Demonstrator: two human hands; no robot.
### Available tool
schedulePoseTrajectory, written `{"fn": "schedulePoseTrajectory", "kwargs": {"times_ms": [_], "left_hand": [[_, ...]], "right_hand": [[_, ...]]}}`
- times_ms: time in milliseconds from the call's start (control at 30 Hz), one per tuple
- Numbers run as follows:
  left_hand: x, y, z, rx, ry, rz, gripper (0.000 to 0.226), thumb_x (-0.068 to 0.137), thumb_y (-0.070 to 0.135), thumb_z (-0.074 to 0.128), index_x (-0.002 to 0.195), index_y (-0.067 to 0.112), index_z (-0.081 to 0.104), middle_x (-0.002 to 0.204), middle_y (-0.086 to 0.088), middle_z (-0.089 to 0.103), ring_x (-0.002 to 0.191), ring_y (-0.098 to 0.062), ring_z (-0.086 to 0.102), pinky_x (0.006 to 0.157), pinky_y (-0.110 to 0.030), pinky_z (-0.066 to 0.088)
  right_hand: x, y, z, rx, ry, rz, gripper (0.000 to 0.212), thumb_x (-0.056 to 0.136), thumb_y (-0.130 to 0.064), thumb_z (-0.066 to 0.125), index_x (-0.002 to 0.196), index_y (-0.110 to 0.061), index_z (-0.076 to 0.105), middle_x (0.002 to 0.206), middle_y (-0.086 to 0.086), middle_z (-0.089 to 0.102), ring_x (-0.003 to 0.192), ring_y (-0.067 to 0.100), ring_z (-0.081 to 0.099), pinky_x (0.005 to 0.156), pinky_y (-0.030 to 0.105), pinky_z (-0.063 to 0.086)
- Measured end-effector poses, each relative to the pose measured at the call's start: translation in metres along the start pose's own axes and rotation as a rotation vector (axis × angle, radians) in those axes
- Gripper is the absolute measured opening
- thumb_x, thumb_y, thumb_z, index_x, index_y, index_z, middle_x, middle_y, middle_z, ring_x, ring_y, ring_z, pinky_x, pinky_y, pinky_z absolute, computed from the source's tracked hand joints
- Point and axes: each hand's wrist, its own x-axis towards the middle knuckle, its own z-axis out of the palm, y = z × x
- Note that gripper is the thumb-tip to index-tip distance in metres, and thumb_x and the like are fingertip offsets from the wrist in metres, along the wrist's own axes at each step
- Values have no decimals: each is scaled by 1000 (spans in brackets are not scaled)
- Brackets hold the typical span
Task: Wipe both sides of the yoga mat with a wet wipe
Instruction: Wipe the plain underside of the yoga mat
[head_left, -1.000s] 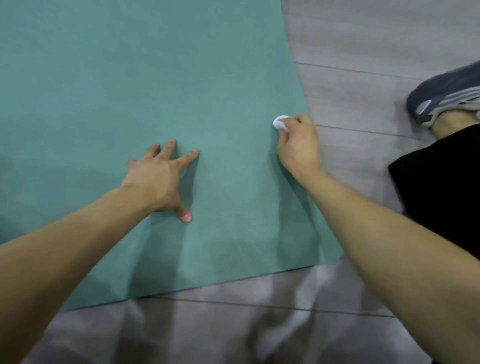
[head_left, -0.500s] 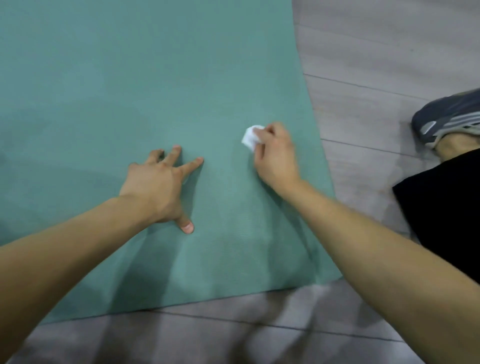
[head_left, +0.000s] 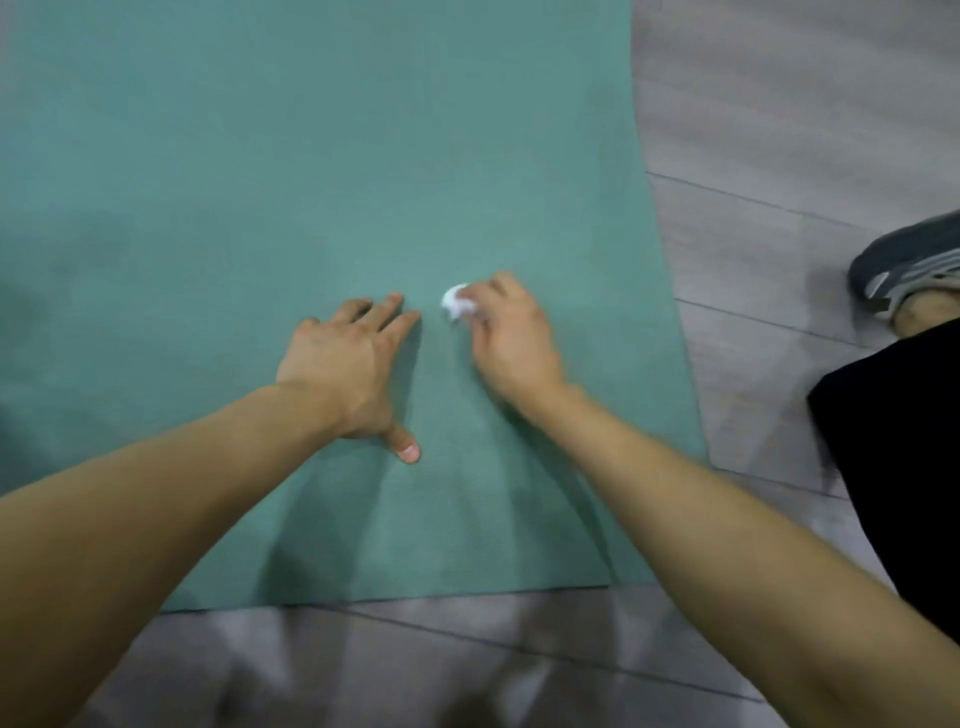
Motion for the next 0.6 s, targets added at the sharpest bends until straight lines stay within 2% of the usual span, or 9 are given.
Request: {"fn": "schedulePoseTrajectory", "kwargs": {"times_ms": [67,100,133,200,267,367,433,500,600], "left_hand": [[0,-4,0,6,-27,26,160,34,98,72,165,34,7,175,10,0,158,-20,14,115,-50,38],[0,-9,-1,13,-46,41,158,36,96,74,165,34,6,175,8,-1,158,-21,14,118,-51,35],[0,-16,-3,27,-61,54,157,37,94,76,165,36,6,175,5,-1,158,-23,14,120,-50,32],[-2,-33,-4,52,-57,46,156,35,94,78,164,41,8,174,0,1,158,-26,16,123,-49,29],[-9,-52,2,36,-52,-18,159,28,95,76,162,47,6,173,-1,1,158,-29,14,121,-54,32],[-17,-64,17,-53,-55,-91,162,26,94,79,161,52,-1,174,2,1,159,-29,12,116,-58,40],[-16,-64,18,-51,-41,-89,163,26,91,81,161,52,-2,174,4,1,159,-28,11,113,-57,42],[-15,-62,15,-43,-24,-82,162,27,90,82,161,52,-1,174,5,2,159,-27,12,112,-57,43],[-16,-63,17,-33,-16,-93,160,27,93,79,161,55,-1,174,6,1,159,-26,12,112,-57,42]], "right_hand": [[-44,-49,21,62,-346,-367,15,89,-7,67,103,-12,73,107,13,60,96,33,62,83,40,53],[-48,-52,21,59,-413,-479,16,89,-8,66,103,-9,72,110,15,60,97,35,61,82,41,54],[-40,-42,13,51,-394,-476,18,90,-13,61,105,-8,71,112,15,61,98,34,62,85,40,54],[-6,3,-11,-29,-240,-260,30,92,-28,52,106,-12,73,111,8,64,100,26,63,92,35,52],[33,65,-43,-254,9,37,30,93,-28,53,105,-17,78,111,8,62,97,28,64,88,31,48],[54,115,-70,-199,243,476,48,89,-43,46,112,-19,81,118,13,66,100,29,64,89,23,42],[53,99,-56,-149,199,508,39,94,-35,54,122,-19,77,120,15,66,99,26,61,90,21,40],[51,78,-47,-145,114,347,36,94,-18,62,129,-15,72,117,12,70,105,26,64,94,26,43],[72,70,-81,-310,267,190,39,88,-7,52,120,-11,74,112,13,71,111,34,61,97,37,45]]}}
